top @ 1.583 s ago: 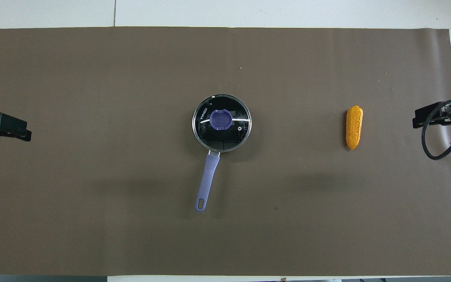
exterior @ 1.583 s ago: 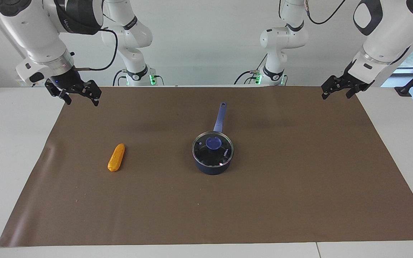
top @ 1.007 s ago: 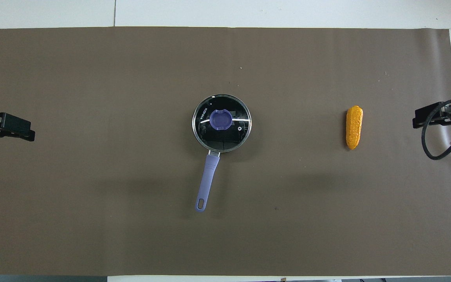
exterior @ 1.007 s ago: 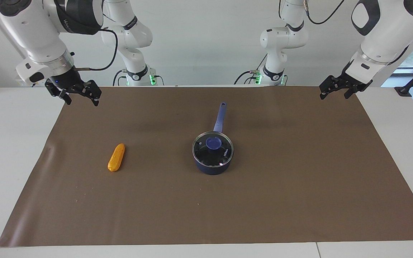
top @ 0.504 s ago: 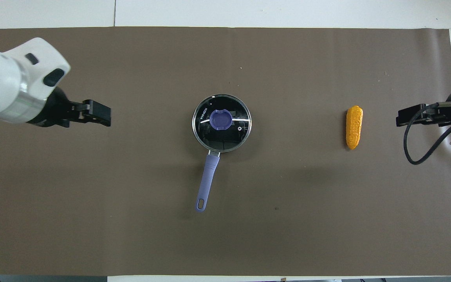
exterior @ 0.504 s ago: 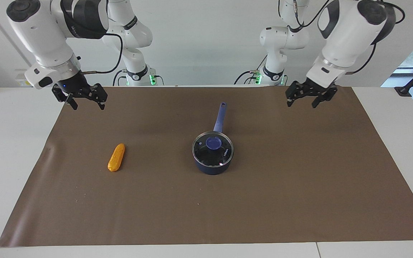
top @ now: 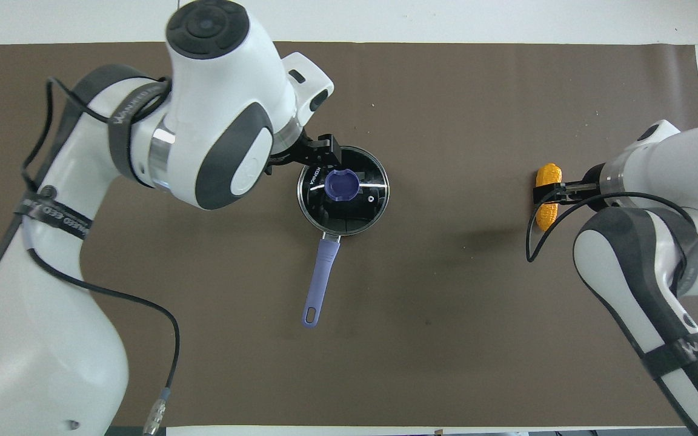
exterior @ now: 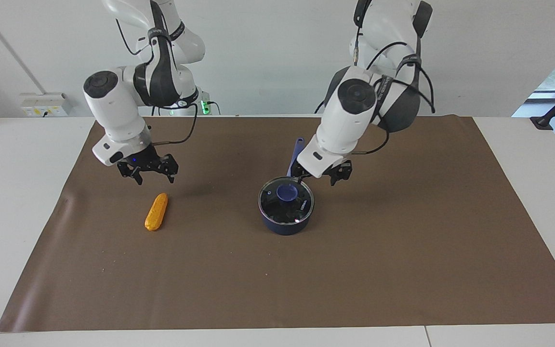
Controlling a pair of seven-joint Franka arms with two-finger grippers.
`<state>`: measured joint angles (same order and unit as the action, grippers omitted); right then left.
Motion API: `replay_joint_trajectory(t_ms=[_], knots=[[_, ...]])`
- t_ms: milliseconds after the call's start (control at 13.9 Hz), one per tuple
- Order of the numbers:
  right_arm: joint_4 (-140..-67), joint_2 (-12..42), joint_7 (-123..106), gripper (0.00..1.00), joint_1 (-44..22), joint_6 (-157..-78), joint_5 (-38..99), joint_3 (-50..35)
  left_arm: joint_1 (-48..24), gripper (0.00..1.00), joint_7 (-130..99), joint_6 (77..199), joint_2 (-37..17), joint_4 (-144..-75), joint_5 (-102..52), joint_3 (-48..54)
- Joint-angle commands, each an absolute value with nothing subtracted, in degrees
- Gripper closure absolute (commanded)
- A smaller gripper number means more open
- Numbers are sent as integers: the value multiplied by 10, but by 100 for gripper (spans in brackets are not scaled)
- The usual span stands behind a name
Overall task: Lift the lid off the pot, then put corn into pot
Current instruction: 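Reach the left gripper to the lid knob while the right gripper reaches the corn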
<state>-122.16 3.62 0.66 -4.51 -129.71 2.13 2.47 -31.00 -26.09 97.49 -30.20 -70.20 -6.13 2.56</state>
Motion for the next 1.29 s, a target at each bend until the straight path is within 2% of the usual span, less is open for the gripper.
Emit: replay_joint_trajectory(t_ms=[0,216,288,360,432,504,576,791,863,1079,1223], knots=[[-1255,94,5,0,-25,-1382,30,24,-343,0,-284,980,-339,-658,-63,11],[-1254,107,3,0,-15,-1390,30,24,-345,0,-281,986,-343,-660,-49,17],[-1254,111,3,11,-12,-1390,29,24,-345,0,-279,987,-342,-663,-30,18],[-1251,111,2,33,-11,-1382,29,24,-345,0,-275,987,-342,-663,-24,19],[-1243,112,2,68,-14,-1372,28,24,-344,0,-272,991,-343,-663,-24,19],[-1238,112,3,97,-18,-1361,28,24,-345,0,-272,1004,-343,-669,-23,18],[-1231,114,4,100,-20,-1352,29,24,-349,0,-272,1020,-343,-685,-21,18],[-1226,114,4,100,-21,-1342,21,24,-353,0,-272,1030,-344,-690,-17,18],[-1209,116,4,100,-21,-1316,19,24,-353,0,-272,1037,-344,-698,-9,18],[-1067,128,5,100,-23,-1126,19,21,-354,0,-272,1049,-343,-709,-7,18],[-1014,120,8,100,-44,-1042,18,22,-355,0,-272,1050,-343,-714,-8,18]])
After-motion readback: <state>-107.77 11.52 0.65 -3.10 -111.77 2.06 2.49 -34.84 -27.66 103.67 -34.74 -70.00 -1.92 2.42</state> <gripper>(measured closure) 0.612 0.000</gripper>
